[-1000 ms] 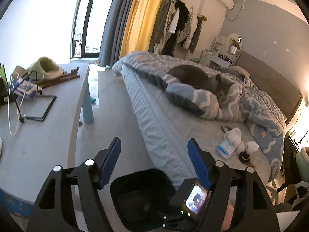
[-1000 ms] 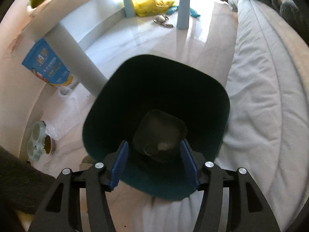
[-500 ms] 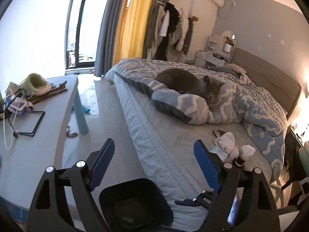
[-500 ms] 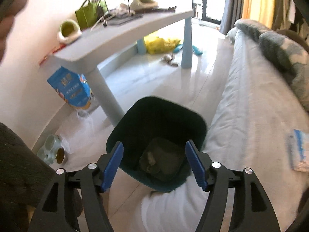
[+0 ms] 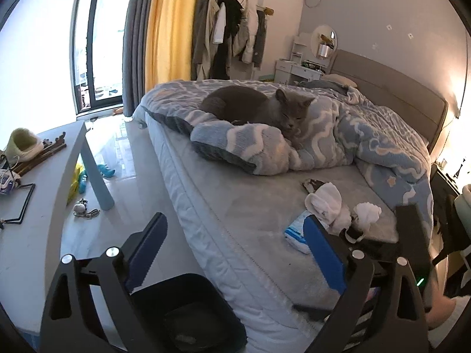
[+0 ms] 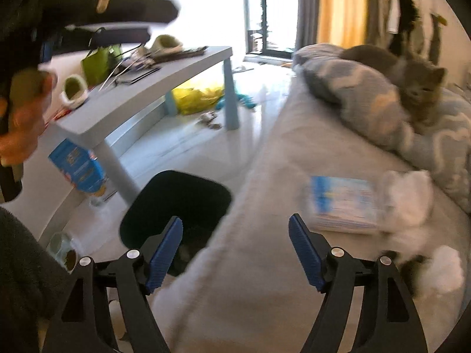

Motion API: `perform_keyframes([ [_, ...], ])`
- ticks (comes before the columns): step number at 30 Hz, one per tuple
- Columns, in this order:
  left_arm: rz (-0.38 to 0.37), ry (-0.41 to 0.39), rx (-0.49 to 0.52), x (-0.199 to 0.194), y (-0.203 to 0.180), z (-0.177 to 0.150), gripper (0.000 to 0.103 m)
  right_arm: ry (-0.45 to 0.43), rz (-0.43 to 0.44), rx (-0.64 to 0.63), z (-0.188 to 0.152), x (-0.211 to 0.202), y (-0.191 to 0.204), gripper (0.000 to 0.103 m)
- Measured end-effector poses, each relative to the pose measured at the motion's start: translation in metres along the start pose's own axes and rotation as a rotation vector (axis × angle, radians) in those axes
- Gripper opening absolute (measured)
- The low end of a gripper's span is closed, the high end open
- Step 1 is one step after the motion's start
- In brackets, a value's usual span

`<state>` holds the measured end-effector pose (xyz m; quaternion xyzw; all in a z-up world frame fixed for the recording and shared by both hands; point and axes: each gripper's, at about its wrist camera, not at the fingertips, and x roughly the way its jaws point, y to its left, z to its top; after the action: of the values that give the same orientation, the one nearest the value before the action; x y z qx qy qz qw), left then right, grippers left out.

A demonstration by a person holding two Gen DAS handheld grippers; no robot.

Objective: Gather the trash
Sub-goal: 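Return both tools to the bed toward the white tissues and wipe pack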

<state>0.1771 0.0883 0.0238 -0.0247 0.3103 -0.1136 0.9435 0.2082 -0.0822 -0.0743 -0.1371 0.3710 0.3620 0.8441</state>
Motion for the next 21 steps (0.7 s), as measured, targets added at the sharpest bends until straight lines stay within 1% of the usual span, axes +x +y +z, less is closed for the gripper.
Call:
perform_keyframes([
  [9,-0.035,0.013,-0.001,0.025,-0.022,0.0,0.097,-0.083,-0.092,0.11,-0.024,-0.047,-0.07,0.076],
  [18,-0.047,0.048,0.083,0.054,-0.063,-0.009,0.097,-0.155,-0.154,0.205,-0.042,-0.079,-0.12,0.076],
  [21,-0.052,0.062,0.111,0.064,-0.073,-0.013,0.097,-0.162,-0.183,0.231,-0.05,-0.085,-0.136,0.077],
])
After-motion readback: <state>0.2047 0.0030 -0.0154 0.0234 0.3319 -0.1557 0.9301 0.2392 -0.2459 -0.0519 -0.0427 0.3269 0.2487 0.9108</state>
